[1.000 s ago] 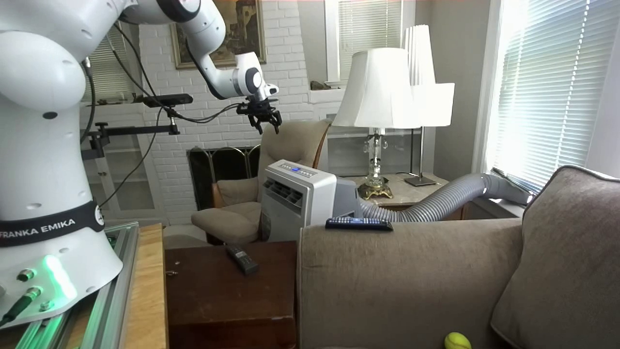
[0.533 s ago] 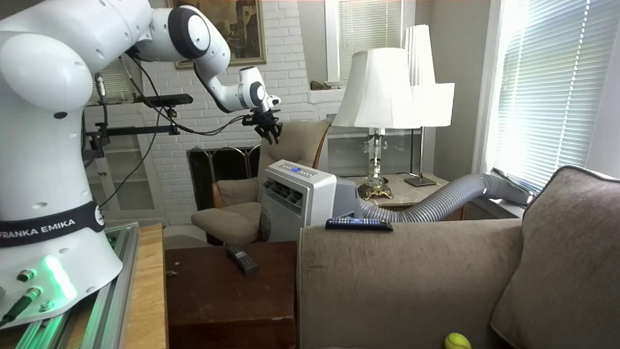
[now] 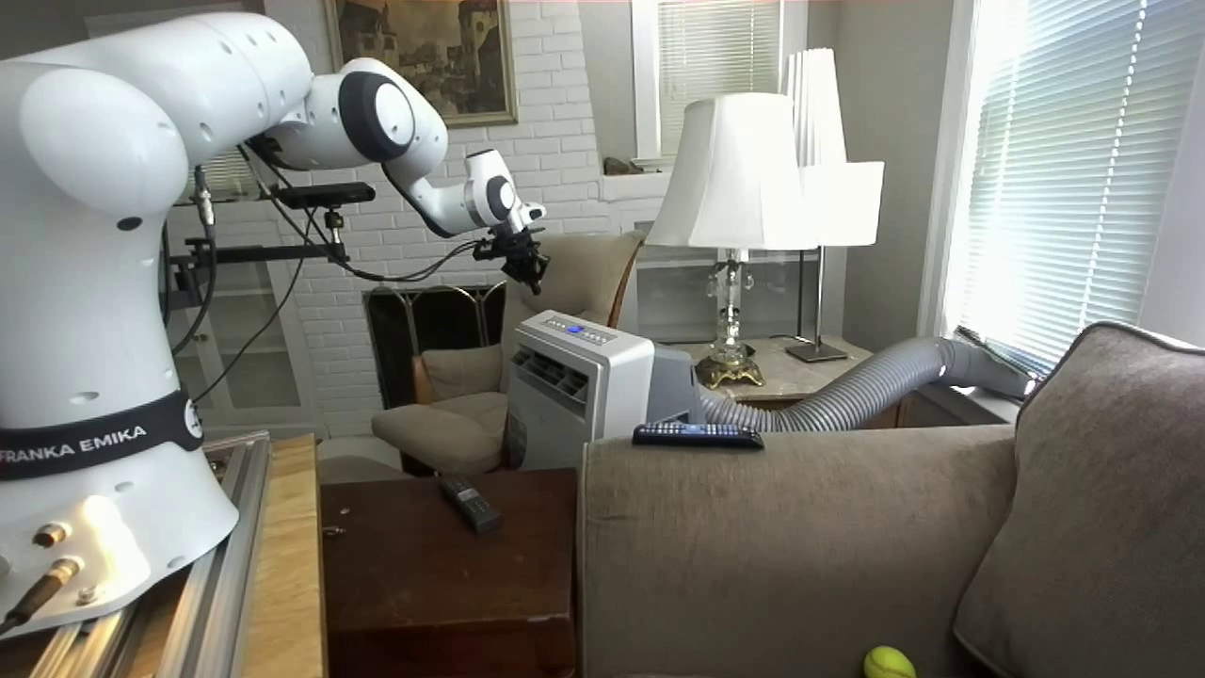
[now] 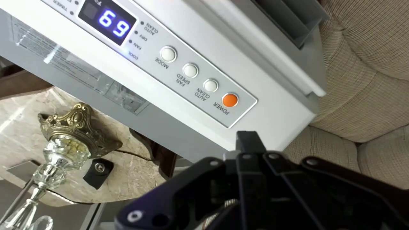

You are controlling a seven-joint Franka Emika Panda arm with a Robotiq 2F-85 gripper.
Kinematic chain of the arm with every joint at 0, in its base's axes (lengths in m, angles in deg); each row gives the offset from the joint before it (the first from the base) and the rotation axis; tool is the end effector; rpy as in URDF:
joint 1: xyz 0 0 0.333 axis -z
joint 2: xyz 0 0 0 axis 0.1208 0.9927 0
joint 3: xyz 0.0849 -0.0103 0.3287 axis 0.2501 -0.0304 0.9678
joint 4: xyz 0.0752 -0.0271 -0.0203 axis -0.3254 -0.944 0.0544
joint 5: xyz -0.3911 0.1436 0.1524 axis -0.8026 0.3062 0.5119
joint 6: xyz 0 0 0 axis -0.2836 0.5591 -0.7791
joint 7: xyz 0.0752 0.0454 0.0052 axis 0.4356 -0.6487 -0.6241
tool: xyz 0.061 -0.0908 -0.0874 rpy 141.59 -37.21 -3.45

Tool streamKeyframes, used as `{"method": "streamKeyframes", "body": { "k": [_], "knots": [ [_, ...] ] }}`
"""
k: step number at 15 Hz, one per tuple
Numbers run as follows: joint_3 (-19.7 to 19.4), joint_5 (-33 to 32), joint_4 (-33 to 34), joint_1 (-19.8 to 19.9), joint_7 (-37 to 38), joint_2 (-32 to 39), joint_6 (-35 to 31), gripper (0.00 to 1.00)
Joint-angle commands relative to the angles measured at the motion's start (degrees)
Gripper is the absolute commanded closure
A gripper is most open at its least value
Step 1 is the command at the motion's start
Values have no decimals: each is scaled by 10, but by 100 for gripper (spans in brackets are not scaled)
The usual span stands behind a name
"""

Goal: Press the button on the heater

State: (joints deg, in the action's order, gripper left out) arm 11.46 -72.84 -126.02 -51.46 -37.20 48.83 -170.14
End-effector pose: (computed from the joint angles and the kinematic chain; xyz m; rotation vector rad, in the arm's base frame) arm 0.6557 0.6260 0.2032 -2.8232 -1.0936 -0.7002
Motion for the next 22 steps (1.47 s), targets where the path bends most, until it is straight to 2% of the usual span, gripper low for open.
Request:
{"method": "streamKeyframes", "body": {
  "k": [1,10,22],
  "knots": [
    [-13,-7,90,-2,23,59,24,100],
    [-20,-2,197,-12,40,137,55,100],
    [-52,-3,220,-16,63,163,39,100]
  ]
}}
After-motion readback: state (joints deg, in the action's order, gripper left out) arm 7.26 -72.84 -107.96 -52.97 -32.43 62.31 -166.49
